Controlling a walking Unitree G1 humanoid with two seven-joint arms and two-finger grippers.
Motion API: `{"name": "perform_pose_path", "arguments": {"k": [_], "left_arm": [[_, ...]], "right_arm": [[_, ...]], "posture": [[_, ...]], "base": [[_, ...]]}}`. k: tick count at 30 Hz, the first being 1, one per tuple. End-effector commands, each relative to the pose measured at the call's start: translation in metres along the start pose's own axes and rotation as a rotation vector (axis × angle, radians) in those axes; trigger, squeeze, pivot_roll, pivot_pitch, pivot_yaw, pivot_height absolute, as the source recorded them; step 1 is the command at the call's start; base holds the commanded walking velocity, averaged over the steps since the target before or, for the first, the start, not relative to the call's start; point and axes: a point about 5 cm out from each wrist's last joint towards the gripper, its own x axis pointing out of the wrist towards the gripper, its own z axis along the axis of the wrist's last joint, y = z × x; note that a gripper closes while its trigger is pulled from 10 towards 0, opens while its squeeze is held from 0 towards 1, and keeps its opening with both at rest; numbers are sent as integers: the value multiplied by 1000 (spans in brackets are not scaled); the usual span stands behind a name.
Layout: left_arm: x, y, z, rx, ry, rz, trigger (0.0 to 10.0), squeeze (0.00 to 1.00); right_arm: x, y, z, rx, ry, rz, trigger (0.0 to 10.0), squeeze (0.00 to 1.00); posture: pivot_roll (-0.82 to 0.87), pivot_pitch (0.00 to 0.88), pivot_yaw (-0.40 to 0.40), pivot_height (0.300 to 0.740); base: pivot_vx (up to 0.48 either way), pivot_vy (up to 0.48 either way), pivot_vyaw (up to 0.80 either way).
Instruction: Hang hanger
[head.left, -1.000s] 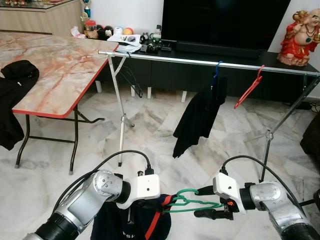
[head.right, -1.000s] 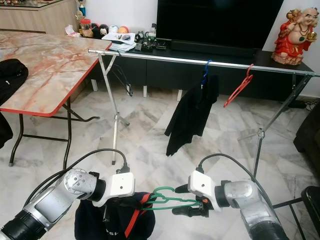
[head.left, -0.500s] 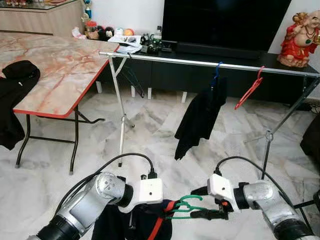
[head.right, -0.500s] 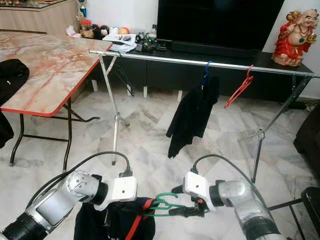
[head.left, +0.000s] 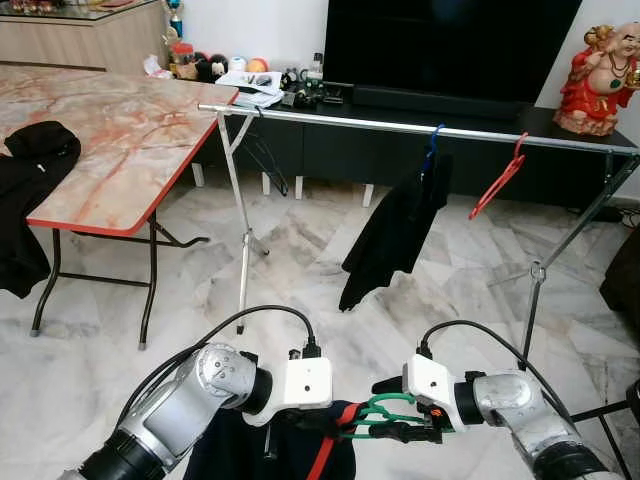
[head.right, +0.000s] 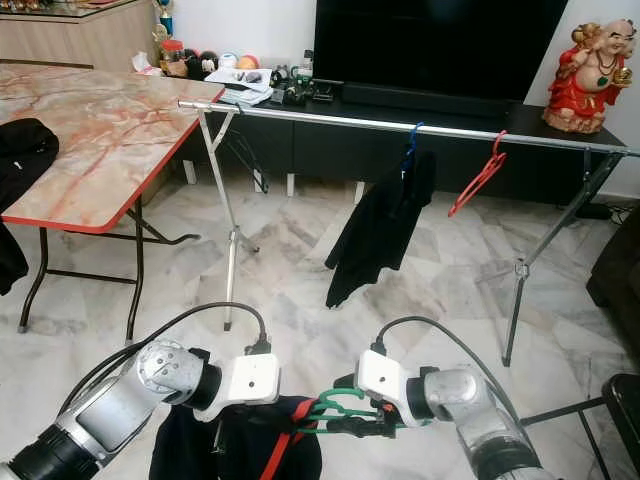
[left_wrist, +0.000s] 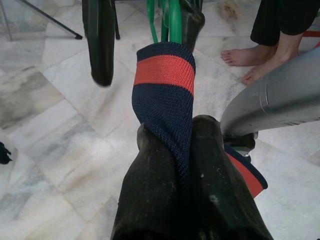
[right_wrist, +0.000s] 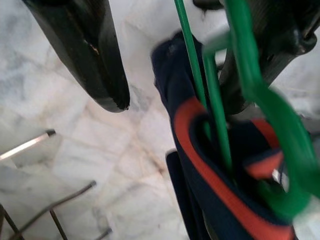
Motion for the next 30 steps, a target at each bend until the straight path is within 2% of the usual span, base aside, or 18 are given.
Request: {"name": "perform_pose_path", "arguments": {"k": [1, 2, 3, 4, 14, 30], "left_arm": [[1, 1, 8, 30, -8, -15, 10000, 0], [1, 1, 8, 31, -8, -15, 10000, 0], [1, 2, 8, 31, -7, -14, 10000, 0], [1, 1, 7, 30, -5, -15, 10000, 0], [0, 1, 5, 27, 5, -19, 10000, 0], [-1, 7, 7, 35, 7, -2, 10000, 0]], "right_arm": [[-4, -4, 5, -4, -29, 0, 10000, 0], [-4, -4, 5, -3, -27, 4, 4863, 0], [-5, -4, 4, -8, -20, 6, 4118, 0], [-6, -4, 2, -7, -4, 12, 0, 0], [-10, -2, -1, -18, 34, 47, 0, 0], [-8, 1, -2, -3, 24, 72, 0, 0]], "posture": [[37, 2, -79, 740], [37, 2, -79, 740], [37, 3, -79, 740], [37, 3, -79, 740], [39, 9, -80, 740], [41, 15, -78, 740]], "base": [[0, 0, 0], [0, 0, 0], [0, 0, 0], [0, 0, 0], [0, 0, 0], [0, 0, 0]]}}
